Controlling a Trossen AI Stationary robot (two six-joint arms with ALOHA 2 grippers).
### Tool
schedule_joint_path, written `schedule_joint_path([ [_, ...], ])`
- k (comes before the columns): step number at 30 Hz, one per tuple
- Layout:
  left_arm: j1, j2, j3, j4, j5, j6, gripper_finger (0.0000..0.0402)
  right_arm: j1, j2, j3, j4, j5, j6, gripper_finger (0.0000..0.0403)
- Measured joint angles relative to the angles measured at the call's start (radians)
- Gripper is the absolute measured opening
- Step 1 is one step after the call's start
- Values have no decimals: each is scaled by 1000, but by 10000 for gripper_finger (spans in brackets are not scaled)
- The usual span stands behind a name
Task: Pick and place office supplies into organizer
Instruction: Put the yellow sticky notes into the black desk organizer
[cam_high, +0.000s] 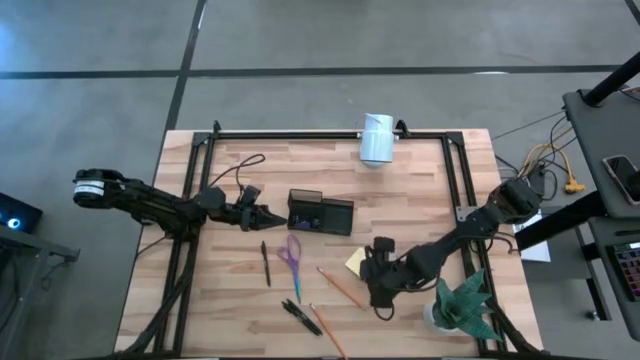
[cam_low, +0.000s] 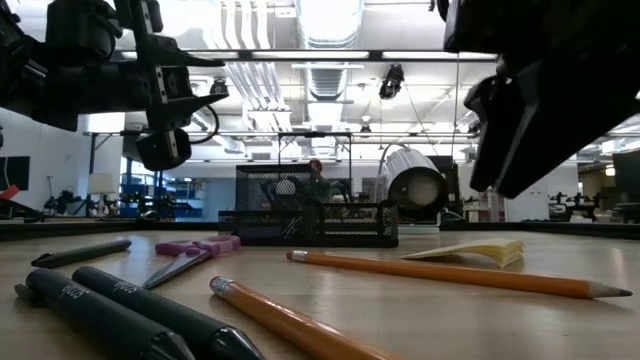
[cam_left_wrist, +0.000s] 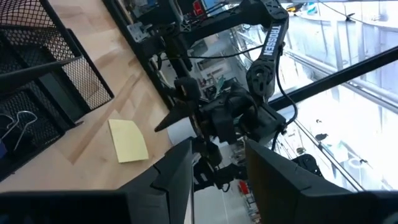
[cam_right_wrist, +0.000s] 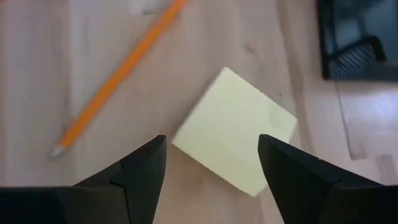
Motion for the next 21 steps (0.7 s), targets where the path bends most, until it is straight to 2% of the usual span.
schedule_joint_path([
  [2, 0, 0, 0, 0, 0, 1, 132, -5, 0, -10, -25, 35, 111, 246],
  [4, 0, 0, 0, 0, 0, 2, 132, -15, 0, -19, -72, 46, 309, 246],
  [7, 0, 0, 0, 0, 0, 2, 132, -32, 0, -30, -164, 2, 611, 246],
  [9, 0, 0, 0, 0, 0, 2, 132, -39, 0, -31, -189, -35, 743, 246],
  [15, 0, 0, 0, 0, 0, 2, 132, -43, 0, -25, -74, -70, 857, 246],
  [21, 0, 0, 0, 0, 0, -1, 132, -63, -1, -25, -82, -97, 925, 246],
])
